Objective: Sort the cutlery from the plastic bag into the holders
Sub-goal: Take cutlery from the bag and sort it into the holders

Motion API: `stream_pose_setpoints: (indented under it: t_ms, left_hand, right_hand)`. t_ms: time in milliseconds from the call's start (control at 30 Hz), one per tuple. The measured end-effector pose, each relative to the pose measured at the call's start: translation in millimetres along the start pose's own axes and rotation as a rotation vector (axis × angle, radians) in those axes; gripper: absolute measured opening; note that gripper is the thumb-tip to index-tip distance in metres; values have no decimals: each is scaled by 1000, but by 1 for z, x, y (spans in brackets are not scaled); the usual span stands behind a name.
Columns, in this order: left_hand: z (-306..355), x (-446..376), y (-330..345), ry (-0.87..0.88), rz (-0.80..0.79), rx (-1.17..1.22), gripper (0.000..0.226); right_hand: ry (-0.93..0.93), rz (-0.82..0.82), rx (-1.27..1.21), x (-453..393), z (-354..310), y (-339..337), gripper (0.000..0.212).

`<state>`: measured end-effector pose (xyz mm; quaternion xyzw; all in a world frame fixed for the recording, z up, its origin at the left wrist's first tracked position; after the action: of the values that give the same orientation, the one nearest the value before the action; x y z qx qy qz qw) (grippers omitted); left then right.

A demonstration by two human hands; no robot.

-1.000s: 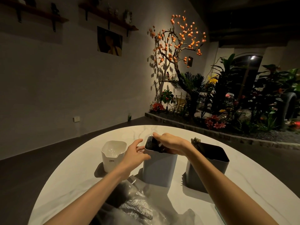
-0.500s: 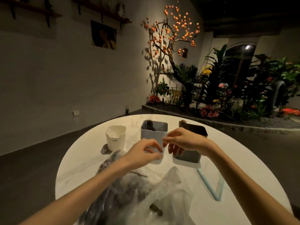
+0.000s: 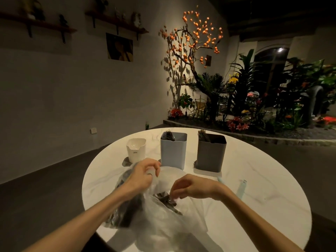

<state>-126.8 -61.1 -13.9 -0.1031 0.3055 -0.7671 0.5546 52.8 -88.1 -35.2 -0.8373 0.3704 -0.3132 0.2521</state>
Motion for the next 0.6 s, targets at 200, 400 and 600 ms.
stream_pose_setpoints:
  t_ms: [200,400,600]
  left_hand:
    - [-18,17,-2,-75,-241,-727,36]
    - [-37,20,-10,-89,-43,-995,94]
    - [-47,18,-24,-98,-3,-882,118]
  right_hand:
    - [49,63,241,-30,-3,14,44]
    - [60,166,398,-50,-15,12,46]
    - [96,221,519,-60,-26,15,26]
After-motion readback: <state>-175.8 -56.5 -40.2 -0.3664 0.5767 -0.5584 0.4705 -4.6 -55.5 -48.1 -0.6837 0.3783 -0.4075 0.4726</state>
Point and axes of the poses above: each hand's wrist, its own x-axis away from the middle knuckle, its own y-axis out of the palm, z = x × y, the point moved 5 cm from there along -x, towards the middle knuckle, and after that the axes turned 10 degrees about -z, right-handed, at the moved point
